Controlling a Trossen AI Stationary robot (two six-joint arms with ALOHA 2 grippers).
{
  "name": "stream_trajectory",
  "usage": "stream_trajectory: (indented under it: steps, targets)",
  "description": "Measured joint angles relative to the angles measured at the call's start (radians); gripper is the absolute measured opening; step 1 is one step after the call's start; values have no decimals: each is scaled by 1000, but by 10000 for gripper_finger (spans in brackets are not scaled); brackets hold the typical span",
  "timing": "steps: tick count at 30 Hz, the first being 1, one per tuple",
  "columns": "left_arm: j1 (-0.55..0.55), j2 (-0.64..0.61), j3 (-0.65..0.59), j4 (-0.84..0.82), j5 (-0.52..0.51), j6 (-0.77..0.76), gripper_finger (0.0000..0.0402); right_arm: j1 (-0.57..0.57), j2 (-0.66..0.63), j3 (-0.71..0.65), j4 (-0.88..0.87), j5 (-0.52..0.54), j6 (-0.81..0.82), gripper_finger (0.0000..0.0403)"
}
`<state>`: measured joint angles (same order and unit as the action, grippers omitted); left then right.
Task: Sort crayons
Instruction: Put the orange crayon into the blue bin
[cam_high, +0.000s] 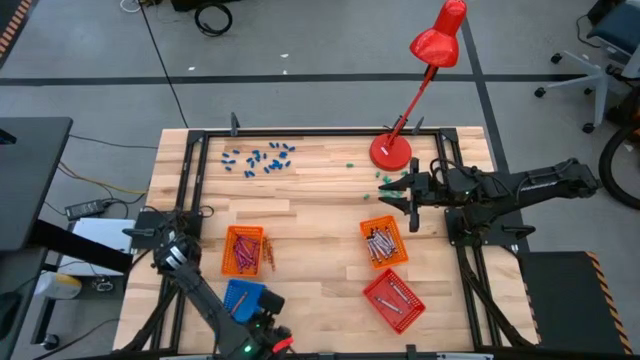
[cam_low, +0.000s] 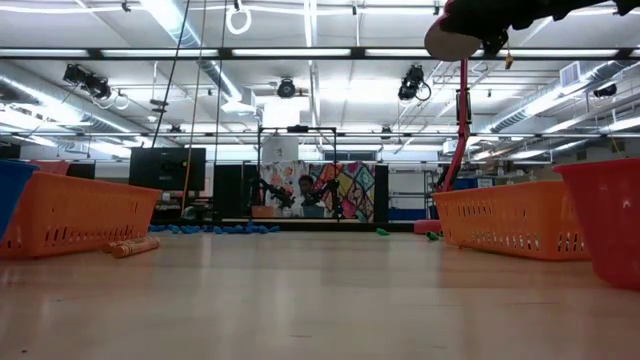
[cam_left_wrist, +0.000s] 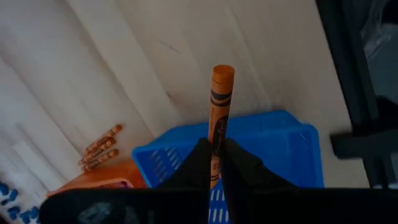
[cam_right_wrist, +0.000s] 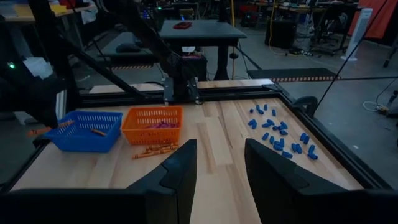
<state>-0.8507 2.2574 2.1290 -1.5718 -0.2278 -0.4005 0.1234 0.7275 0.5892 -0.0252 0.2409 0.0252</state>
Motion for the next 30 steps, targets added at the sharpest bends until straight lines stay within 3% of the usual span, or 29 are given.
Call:
stream_trajectory:
  steps: [14,30]
  targets:
    - [-68,-1,-163,1,5,177,28,0,46,0,40,0,-2,139]
    - [-69,-16,-271,0,14,155,28,0,46,0,39,0,-2,139]
